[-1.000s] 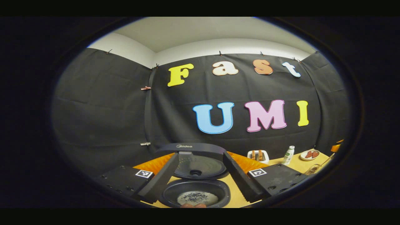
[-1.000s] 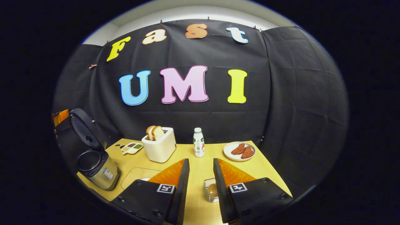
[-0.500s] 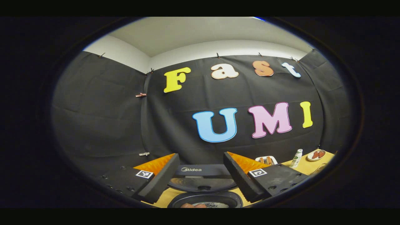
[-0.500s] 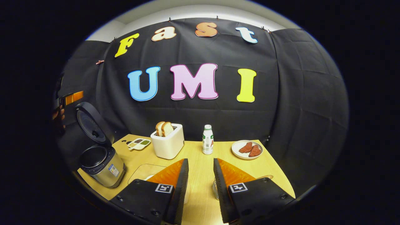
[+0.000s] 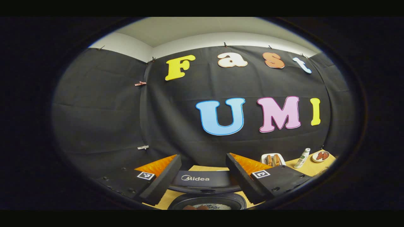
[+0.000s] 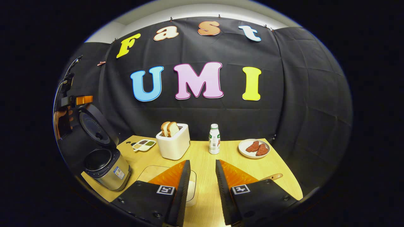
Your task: Close the left gripper, press the button to open the rice cooker; take a wooden spoon from the chopstick holder with the right hand, scoop a spoonful of rice and pour it into the rice cooker, then put the wooden spoon back into the chopstick holder.
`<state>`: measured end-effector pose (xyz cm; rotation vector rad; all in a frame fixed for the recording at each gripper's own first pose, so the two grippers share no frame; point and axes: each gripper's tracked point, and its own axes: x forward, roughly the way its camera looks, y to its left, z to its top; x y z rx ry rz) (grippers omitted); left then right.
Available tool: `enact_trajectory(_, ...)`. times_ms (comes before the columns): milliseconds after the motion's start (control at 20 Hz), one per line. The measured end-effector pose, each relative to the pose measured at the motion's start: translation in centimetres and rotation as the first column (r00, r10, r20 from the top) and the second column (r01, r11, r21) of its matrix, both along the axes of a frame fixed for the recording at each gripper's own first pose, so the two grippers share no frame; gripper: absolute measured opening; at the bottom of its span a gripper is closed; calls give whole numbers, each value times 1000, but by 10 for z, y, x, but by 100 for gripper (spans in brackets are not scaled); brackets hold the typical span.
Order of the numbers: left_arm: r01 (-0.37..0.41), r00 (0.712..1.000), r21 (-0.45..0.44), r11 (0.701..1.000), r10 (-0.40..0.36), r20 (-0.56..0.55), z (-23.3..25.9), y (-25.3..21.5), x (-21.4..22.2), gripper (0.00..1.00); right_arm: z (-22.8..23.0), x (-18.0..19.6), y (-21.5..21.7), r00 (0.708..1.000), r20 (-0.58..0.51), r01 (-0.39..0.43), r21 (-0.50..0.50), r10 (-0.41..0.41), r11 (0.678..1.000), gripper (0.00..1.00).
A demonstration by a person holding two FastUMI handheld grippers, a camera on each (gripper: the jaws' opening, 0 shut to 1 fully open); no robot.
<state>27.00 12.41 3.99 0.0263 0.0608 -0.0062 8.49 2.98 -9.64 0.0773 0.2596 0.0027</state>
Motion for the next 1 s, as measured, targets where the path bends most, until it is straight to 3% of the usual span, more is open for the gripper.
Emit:
enact_trajectory(450, 4, 999, -36, 999, -6, -33, -12, 1, -17, 100, -4, 2, 9, 1000, -13, -15, 21, 15, 1000, 51)
enact_trajectory(1000, -53, 998, -44, 998, 52, -28, -49, 5, -88, 100, -12, -12, 32, 997, -27, -73, 44, 74, 996, 51)
